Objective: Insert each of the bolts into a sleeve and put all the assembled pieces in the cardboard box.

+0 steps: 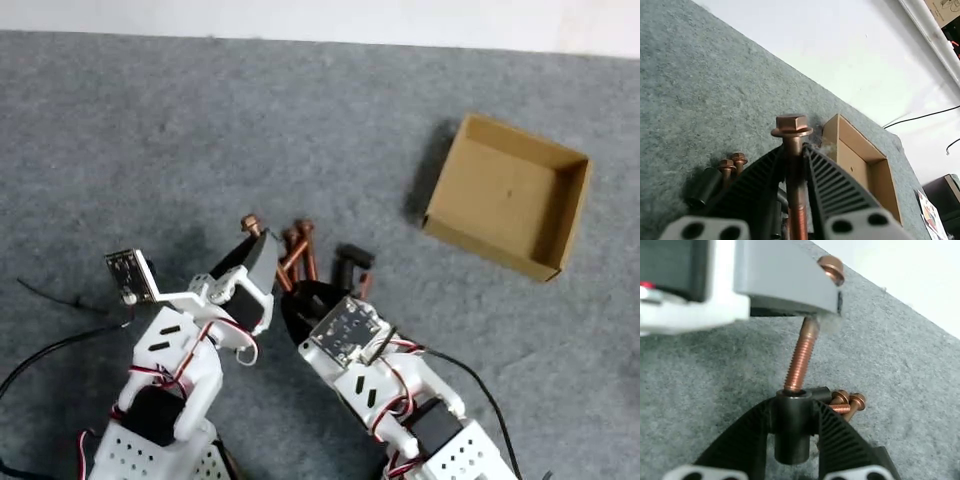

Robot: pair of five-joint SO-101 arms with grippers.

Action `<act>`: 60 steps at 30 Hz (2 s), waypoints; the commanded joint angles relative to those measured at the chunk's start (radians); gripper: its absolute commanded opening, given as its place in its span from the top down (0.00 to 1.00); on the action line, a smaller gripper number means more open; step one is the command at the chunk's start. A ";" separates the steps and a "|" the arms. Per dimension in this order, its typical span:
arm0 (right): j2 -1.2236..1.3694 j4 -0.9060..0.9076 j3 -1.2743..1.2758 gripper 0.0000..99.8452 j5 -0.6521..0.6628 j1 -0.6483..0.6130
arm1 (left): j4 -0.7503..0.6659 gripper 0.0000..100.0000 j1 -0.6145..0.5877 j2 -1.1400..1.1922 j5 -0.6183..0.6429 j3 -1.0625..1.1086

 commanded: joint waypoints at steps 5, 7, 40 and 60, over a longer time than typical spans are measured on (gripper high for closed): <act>-0.027 -0.010 0.156 1.00 0.009 -0.008 | -0.018 0.99 0.001 -0.005 0.002 0.001; -0.027 -0.008 0.156 1.00 0.009 -0.010 | -0.018 0.99 -0.015 -0.005 0.005 0.001; -0.027 -0.012 0.157 1.00 0.008 0.053 | 0.245 0.65 0.197 -0.005 -0.158 0.025; -0.016 -0.099 0.084 1.00 -0.146 0.539 | 0.242 0.71 -0.346 -0.005 0.184 -0.120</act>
